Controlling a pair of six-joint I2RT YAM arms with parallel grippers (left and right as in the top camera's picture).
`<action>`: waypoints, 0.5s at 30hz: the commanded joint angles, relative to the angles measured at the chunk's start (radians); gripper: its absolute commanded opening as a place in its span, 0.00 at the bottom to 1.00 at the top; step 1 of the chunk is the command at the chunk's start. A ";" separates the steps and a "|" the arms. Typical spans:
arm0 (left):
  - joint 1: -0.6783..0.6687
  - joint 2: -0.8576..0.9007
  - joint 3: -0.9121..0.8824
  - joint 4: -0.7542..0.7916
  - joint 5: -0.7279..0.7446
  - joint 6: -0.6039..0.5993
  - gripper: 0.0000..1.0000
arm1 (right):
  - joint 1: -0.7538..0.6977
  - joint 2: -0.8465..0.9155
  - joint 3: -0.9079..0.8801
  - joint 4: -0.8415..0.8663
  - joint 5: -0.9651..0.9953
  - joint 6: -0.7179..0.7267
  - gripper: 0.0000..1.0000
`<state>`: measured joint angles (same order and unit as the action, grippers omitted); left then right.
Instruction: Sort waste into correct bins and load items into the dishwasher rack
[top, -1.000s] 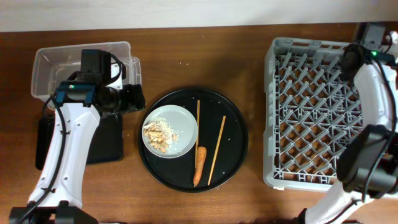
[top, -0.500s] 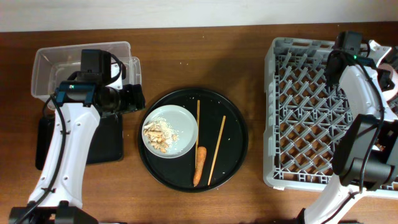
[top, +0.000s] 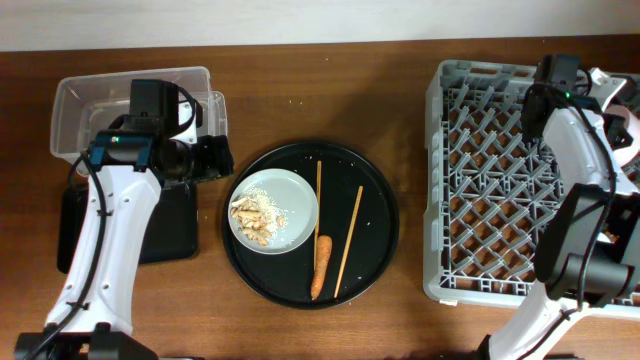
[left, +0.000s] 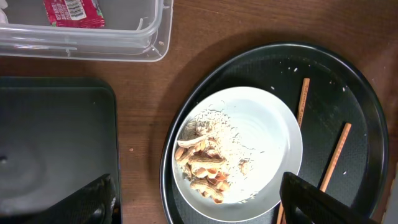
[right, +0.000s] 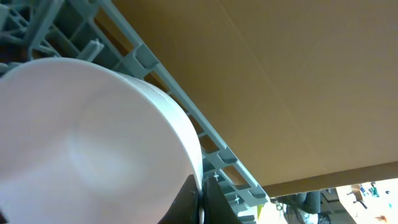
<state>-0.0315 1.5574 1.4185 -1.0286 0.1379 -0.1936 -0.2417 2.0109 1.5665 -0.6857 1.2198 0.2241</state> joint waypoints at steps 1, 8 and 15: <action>0.002 -0.023 0.003 0.002 0.003 0.009 0.84 | 0.059 -0.007 -0.018 0.010 -0.046 0.006 0.04; 0.002 -0.023 0.003 0.002 0.003 0.008 0.84 | 0.177 -0.007 -0.018 -0.106 -0.095 0.007 0.50; 0.002 -0.023 0.003 0.002 0.003 0.009 0.85 | 0.198 -0.167 -0.018 -0.268 -0.529 0.028 0.64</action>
<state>-0.0315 1.5574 1.4185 -1.0275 0.1375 -0.1936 -0.0505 1.9785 1.5517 -0.9371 0.8867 0.2340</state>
